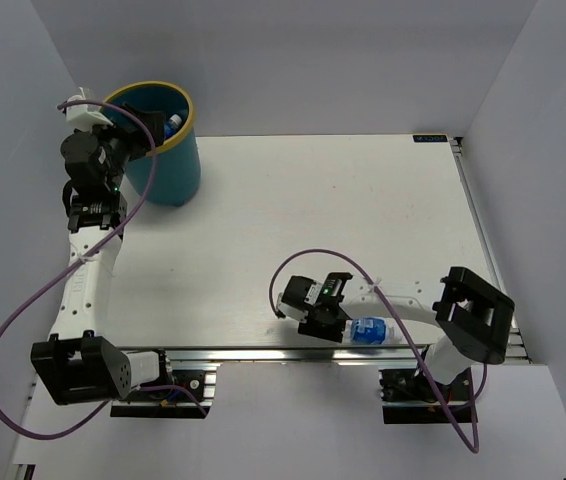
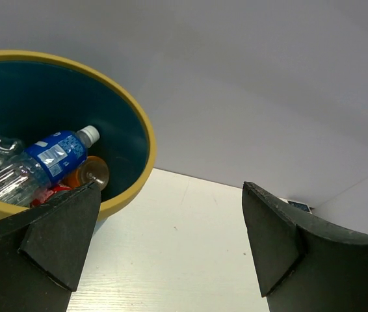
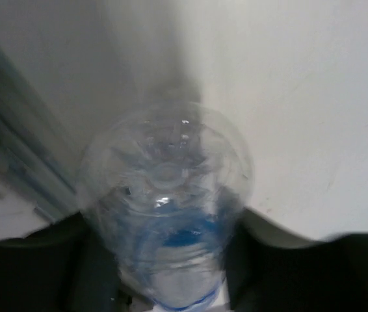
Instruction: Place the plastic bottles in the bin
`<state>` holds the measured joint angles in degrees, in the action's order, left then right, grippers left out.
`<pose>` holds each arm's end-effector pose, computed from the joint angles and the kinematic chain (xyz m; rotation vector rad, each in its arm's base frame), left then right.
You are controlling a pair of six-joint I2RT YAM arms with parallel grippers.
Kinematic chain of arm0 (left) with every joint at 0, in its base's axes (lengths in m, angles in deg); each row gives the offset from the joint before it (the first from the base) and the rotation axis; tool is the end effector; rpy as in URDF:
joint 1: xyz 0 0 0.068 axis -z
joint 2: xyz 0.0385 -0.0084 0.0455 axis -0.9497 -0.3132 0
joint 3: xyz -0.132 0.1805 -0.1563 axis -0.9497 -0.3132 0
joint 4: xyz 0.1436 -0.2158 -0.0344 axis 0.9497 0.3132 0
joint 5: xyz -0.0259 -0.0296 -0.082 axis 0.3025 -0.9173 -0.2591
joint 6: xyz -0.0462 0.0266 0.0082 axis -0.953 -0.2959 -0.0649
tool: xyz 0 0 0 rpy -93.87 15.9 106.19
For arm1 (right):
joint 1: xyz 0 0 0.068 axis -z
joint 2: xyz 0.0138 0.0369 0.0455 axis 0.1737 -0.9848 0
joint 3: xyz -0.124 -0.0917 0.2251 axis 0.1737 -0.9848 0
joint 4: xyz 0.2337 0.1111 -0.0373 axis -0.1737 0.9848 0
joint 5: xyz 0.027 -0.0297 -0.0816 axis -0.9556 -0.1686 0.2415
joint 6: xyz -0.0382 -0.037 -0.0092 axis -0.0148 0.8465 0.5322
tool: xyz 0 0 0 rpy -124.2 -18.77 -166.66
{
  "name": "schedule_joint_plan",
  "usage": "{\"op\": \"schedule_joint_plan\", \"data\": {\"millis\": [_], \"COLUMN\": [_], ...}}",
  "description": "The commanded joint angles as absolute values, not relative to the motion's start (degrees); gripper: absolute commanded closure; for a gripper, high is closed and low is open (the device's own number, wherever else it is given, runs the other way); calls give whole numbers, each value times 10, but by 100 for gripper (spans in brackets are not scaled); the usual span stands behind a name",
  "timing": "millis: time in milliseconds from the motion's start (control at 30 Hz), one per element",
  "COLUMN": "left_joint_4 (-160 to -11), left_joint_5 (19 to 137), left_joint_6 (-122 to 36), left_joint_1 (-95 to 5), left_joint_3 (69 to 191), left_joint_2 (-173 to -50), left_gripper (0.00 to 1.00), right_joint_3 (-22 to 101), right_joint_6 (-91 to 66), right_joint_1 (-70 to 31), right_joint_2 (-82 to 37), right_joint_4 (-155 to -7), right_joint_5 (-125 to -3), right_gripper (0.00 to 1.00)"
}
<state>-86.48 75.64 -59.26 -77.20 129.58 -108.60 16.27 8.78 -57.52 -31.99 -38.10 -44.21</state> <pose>0.2937 0.0215 0.4271 -0.3052 1.5160 -0.4566 0.1096 0.2448 0.1664 -1.8910 2.2084 -0.1904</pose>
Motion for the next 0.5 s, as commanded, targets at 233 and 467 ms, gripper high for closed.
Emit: {"op": "schedule_joint_plan", "data": {"millis": [233,467], "left_joint_4": [-900,-1008], "left_joint_5": [654,608], "left_joint_6": [-624,-638], "left_joint_1": [-766,-663], "left_joint_3": [1273,1167], "left_joint_2": [-1044,-1026], "left_gripper": [2,2], "right_joint_3": [154,139], "right_joint_6": [44,-89], "right_joint_1": [-503,-336], "right_joint_2": [-210,-81], "right_joint_4": [-558,-772], "right_joint_5": [-445,-606], "right_gripper": [64,67]}}
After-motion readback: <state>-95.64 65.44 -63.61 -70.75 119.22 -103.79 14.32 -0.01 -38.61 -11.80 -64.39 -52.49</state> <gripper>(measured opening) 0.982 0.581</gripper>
